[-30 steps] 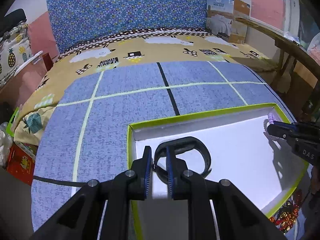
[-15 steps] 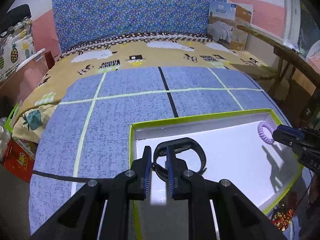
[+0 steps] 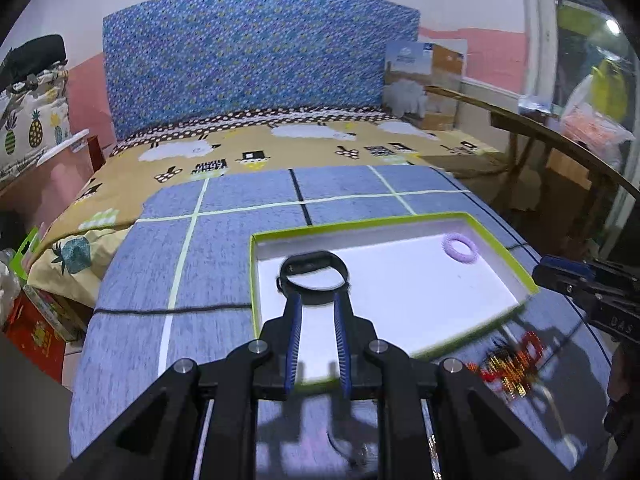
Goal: Organize jewelry
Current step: 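Carry both items into the green box and open both grippers, then move the left gripper to the light-blue coil keychain and grasp it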
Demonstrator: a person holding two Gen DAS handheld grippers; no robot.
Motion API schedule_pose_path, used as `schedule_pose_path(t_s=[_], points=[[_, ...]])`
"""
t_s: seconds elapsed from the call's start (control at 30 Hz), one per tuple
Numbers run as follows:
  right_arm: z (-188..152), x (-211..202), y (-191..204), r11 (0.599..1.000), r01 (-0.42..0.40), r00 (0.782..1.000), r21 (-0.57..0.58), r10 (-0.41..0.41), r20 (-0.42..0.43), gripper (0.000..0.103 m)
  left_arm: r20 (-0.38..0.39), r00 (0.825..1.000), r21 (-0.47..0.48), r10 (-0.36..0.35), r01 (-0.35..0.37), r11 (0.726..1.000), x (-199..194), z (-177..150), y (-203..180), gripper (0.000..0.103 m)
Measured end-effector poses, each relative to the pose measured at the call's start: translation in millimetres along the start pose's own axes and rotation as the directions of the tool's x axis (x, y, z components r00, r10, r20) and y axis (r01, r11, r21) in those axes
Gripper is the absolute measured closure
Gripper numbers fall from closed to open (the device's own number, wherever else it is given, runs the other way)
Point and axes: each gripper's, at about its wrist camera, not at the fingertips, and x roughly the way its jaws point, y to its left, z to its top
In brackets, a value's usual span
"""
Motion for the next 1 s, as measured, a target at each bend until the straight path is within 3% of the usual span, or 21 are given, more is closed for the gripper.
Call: schedule_pose_path(t_s=[0.5, 0.7, 1.0], points=[[-58, -37, 18, 0.999, 0.006, 1.0, 0.041, -0.006, -0.011, 0.078, -0.013, 0.996, 0.041, -0.084, 0.084, 0.996, -42, -54, -20, 0.086], [-64, -37, 18, 0.999, 0.002, 1.0, 0.048, 0.0, -0.025, 0.078, -0.023, 0.993, 0.059, -0.117, 0.118, 0.991, -50, -66, -32, 0.079], [-69, -31, 17, 0.999, 0.002, 0.999, 0.055, 0.001, -0.042, 0.078, -0.053, 0.989, 0.047, -0.14, 0.143, 0.989, -46, -72, -36, 0.079]])
